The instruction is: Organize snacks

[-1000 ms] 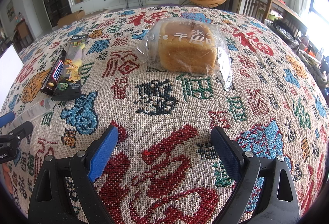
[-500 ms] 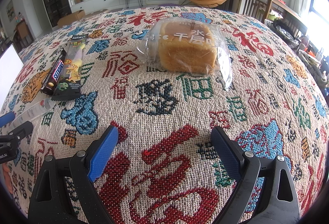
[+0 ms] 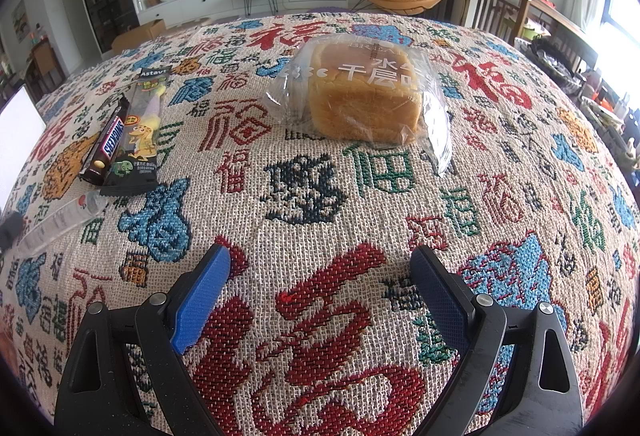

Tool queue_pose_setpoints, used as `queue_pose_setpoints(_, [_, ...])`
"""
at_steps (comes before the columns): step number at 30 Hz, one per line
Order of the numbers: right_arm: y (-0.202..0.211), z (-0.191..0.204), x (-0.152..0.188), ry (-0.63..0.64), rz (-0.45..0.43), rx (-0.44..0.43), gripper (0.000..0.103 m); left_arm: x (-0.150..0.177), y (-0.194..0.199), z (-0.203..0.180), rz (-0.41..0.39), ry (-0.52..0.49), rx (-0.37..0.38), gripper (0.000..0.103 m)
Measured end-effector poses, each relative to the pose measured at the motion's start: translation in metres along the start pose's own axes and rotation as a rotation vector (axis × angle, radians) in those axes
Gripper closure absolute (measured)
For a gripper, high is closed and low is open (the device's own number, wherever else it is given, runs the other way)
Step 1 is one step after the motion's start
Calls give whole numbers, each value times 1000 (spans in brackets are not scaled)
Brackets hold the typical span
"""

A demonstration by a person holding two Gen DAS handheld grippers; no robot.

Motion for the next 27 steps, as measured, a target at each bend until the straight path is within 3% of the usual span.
queue_pose_setpoints(2, [0,0,0,0,0,0,9,-1,8,5,-19,8,-11,0])
queue_pose_setpoints(8, [0,0,0,0,0,0,9,19,27,6,65,-8,21,0])
queue_pose_setpoints(12, [0,0,0,0,0,0,9,43,19,3,131,-35,39,0])
queue_pose_setpoints(27, [0,0,0,0,0,0,9,55,2,2,225,-18,47,0])
Point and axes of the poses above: each gripper's, at about its wrist camera, not at the fingertips, and y roughly against the way its jaws point, z to its left, x to its underside, the point moved 10 cm from there along -y, roughly the way its jaws point, and after that the axes turned 1 degree about y, right-handed, at the moved point
